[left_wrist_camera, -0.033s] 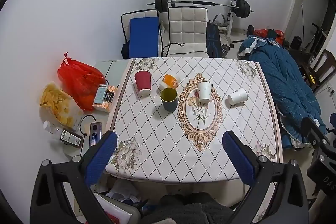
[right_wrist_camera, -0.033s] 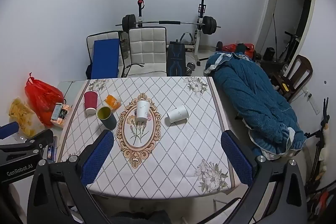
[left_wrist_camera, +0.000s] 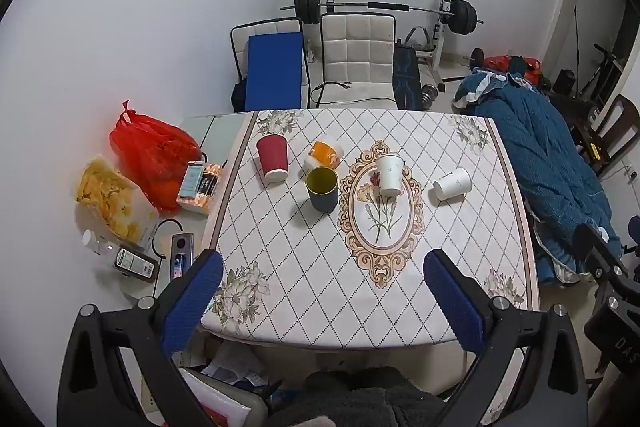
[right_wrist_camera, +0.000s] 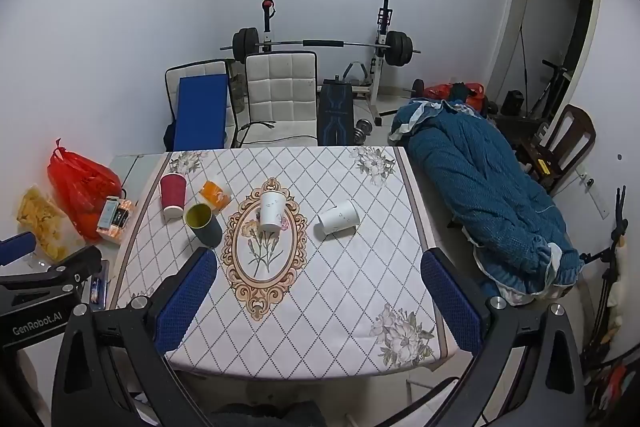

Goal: Flip cup upside down

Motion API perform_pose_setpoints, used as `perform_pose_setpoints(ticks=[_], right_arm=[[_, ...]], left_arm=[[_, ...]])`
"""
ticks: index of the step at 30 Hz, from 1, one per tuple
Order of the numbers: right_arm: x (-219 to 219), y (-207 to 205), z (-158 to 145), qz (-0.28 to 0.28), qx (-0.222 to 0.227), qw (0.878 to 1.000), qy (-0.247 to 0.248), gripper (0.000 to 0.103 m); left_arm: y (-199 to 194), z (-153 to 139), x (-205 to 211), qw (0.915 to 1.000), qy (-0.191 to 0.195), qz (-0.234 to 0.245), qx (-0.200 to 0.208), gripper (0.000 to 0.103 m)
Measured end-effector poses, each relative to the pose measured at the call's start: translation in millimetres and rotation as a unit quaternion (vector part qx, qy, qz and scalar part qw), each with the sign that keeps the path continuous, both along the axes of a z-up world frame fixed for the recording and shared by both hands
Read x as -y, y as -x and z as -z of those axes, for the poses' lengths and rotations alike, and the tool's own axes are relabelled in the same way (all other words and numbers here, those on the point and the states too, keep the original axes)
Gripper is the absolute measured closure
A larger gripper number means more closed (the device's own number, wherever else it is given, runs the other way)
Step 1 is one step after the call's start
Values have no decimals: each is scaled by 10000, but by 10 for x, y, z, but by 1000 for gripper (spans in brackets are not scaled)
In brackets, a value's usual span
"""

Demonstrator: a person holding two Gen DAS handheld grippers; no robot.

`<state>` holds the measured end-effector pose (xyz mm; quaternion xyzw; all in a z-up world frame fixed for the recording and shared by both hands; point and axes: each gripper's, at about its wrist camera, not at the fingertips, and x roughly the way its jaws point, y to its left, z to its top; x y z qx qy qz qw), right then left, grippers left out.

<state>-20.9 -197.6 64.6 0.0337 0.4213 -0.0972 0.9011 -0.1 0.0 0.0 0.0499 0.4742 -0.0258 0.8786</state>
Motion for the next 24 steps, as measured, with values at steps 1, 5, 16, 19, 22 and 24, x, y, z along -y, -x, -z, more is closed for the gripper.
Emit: perform_pose_setpoints(ticks=[1,5,16,19,22,24], right_arm=[[1,2,-2,-2,21,10000,-59,0],[5,0,-3,-14,-16,10000,-53,0],[18,-8,-16,-3,14,10000,3,0],[6,-6,-11,0,13,10000,-12,0],[-17,-23,-30,-15,-12,10000,-17,0],[-37,-34,-1,-19,-20,10000,-20,0]], left_arm=[[1,0,1,10000,2,1,3,0],[-2,5,11,10000,11,12,-7,0],[-17,-74,3,10000,26,-7,26,0],[-27,-95,4,10000,35,-10,39,0],[-23,-118,43,10000,24,-32,66,0],[-15,-112,53,10000,19,-35,66,0]])
